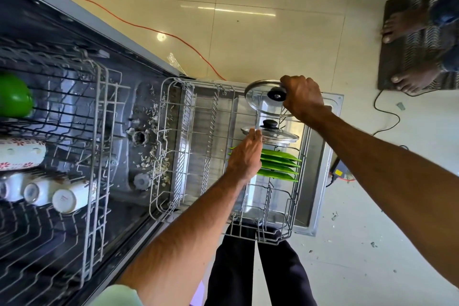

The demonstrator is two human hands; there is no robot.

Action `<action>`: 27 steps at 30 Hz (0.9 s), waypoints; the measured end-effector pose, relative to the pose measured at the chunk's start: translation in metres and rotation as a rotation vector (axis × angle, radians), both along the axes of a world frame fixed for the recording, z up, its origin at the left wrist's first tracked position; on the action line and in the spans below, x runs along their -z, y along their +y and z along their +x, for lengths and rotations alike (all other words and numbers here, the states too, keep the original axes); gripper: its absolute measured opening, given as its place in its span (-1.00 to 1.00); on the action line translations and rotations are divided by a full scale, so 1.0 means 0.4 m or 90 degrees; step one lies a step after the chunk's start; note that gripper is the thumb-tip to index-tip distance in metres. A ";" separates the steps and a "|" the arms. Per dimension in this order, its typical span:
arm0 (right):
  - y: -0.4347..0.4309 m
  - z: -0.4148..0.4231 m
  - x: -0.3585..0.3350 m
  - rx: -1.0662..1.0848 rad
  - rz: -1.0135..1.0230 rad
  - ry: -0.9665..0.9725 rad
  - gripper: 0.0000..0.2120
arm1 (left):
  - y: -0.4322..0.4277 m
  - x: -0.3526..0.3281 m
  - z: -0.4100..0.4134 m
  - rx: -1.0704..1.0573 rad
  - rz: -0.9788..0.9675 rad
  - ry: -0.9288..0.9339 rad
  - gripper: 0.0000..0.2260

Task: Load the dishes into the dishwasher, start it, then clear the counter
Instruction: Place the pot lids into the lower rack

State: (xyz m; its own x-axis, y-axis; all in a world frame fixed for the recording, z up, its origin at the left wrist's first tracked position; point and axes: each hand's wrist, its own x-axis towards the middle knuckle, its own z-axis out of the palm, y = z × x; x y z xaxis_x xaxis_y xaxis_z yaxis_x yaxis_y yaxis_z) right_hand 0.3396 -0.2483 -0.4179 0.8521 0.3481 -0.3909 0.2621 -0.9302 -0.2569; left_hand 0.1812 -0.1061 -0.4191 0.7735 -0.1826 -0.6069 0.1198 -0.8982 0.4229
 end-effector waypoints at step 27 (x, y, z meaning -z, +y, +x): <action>0.003 -0.015 -0.002 -0.073 -0.128 -0.005 -0.73 | 0.031 0.180 0.124 -0.377 -0.037 -0.074 -0.93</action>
State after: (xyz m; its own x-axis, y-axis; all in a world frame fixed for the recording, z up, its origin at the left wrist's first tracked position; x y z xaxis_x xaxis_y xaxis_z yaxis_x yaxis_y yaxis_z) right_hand 0.3334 -0.2473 -0.4172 0.8143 0.3591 -0.4561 0.3707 -0.9263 -0.0676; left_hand 0.2309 -0.0936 -0.4912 0.8141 0.2695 -0.5145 0.5429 -0.6677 0.5094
